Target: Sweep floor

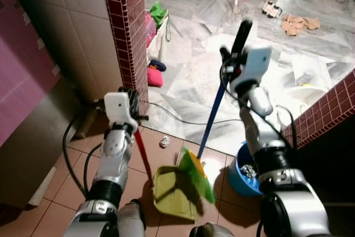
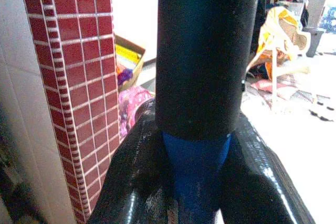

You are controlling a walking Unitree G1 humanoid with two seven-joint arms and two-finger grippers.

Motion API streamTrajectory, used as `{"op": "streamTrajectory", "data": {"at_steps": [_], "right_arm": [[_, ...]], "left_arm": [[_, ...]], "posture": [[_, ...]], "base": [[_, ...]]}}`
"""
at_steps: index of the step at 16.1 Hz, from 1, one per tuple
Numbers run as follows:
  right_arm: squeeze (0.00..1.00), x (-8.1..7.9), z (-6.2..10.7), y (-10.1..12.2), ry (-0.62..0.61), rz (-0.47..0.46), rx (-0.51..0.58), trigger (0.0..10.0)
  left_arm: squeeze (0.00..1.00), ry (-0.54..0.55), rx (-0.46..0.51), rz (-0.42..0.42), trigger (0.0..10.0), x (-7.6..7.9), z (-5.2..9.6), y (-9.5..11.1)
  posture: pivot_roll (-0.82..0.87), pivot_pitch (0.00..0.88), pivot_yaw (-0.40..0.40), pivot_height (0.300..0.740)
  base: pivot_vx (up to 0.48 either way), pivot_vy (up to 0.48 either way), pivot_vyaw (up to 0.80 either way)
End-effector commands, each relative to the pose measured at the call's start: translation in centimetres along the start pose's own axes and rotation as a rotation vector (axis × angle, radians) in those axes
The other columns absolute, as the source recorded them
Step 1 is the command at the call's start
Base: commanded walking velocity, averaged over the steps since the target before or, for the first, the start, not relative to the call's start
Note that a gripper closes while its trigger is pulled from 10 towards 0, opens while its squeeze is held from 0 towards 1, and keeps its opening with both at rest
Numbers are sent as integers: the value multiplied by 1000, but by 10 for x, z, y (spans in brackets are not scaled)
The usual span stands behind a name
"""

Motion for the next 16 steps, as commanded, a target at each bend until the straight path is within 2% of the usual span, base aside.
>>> {"op": "streamTrajectory", "data": {"at_steps": [1, 3, 5, 7, 9, 11, 12, 13, 16], "right_arm": [[0, 2, 3, 1, -18, 36, 29, 10000], [0, 8, 6, -5, -53, 34, 16, 10000], [0, 10, -3, 10, -76, -4, 53, 10000], [0, 7, -12, 21, -59, 12, 81, 10000], [0, 9, -9, 16, -64, 46, 74, 10000], [0, 11, -7, 17, -82, 23, 83, 10000], [0, 9, -13, 28, -95, -21, 111, 10000], [0, 8, -20, 44, -94, -23, 155, 10000], [0, 10, -28, 70, -90, 23, 237, 10000]], "left_arm": [[0, -17, 40, 26, 10000, 5, -1, 10], [0, -8, 31, 9, 10000, 5, 0, 9], [0, 1, 33, -17, 10000, 3, 1, 10], [0, 17, 39, -23, 10000, 1, 1, 13], [0, -17, 52, -3, 10000, 6, 1, 18], [0, -20, 65, -36, 10000, 5, 4, 23], [0, -5, 41, -32, 10000, 1, 7, 16], [0, 4, 33, -30, 10000, 0, 8, 14], [0, -8, 34, -29, 10000, 3, 7, 15]], "posture": [[14, 71, -58, 740], [17, 72, -58, 740], [10, 73, -56, 740], [3, 70, -56, 740], [8, 71, -62, 740], [13, 76, -63, 740], [12, 80, -58, 740], [12, 80, -58, 740], [11, 79, -57, 740]], "base": [[0, 0, 0], [0, 0, 0], [0, 0, 0], [0, 0, 0], [0, 0, 0], [0, 0, 0], [0, 0, 0], [0, 0, 0], [0, 0, 0]]}}
Point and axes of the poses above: a point about 5 cm out from each wrist's last joint towards the gripper, its own z axis pointing back from the gripper into the wrist, its own y axis along the axis of the wrist's last joint, x = y × z, the point moved 5 cm from there along -z, pointing out of the wrist towards the gripper, and after that the axes turned 5 degrees about -z, right-handed, at the moved point
